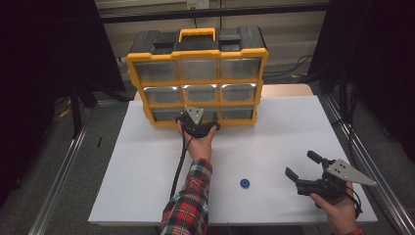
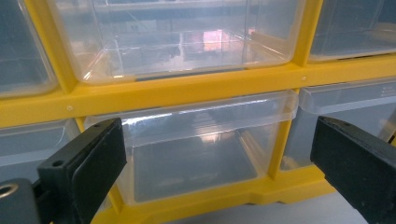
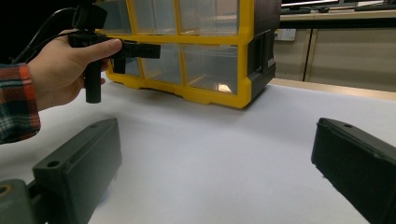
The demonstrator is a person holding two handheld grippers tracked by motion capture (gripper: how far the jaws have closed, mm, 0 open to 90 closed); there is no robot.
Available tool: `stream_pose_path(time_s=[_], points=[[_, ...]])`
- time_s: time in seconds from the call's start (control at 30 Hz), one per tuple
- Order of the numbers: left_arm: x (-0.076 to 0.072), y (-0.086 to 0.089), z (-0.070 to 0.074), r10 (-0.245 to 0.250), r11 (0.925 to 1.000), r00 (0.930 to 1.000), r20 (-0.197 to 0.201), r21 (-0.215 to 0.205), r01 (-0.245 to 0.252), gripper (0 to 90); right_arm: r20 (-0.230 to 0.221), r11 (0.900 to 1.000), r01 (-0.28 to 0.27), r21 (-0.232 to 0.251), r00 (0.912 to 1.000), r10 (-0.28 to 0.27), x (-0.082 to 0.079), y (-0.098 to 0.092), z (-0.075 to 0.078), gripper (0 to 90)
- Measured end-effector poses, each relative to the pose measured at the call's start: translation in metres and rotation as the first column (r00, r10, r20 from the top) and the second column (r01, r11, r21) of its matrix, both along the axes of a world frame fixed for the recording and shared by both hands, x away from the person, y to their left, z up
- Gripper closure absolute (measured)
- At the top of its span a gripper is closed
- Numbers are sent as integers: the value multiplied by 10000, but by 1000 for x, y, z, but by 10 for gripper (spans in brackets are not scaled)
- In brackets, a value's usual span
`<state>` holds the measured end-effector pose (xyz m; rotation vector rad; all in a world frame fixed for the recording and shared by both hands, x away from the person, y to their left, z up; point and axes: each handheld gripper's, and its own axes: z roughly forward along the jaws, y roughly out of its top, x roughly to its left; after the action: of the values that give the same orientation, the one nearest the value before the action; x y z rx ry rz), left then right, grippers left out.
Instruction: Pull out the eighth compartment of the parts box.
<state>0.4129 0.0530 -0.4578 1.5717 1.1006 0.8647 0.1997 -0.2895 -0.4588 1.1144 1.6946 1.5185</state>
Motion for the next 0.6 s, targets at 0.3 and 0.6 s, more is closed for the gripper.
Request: stream_pose_path(time_s=[0.3, 0.6], points=[[-1, 0, 1, 157, 9970, 9996, 245, 748, -175, 40, 10, 10000, 0, -21, 10000, 0, 0, 0, 0, 10], [-1, 0, 3, 165, 9953, 9973, 716, 942, -232, 46, -14, 10000, 13, 20, 10000, -13, 0, 0, 0, 10]])
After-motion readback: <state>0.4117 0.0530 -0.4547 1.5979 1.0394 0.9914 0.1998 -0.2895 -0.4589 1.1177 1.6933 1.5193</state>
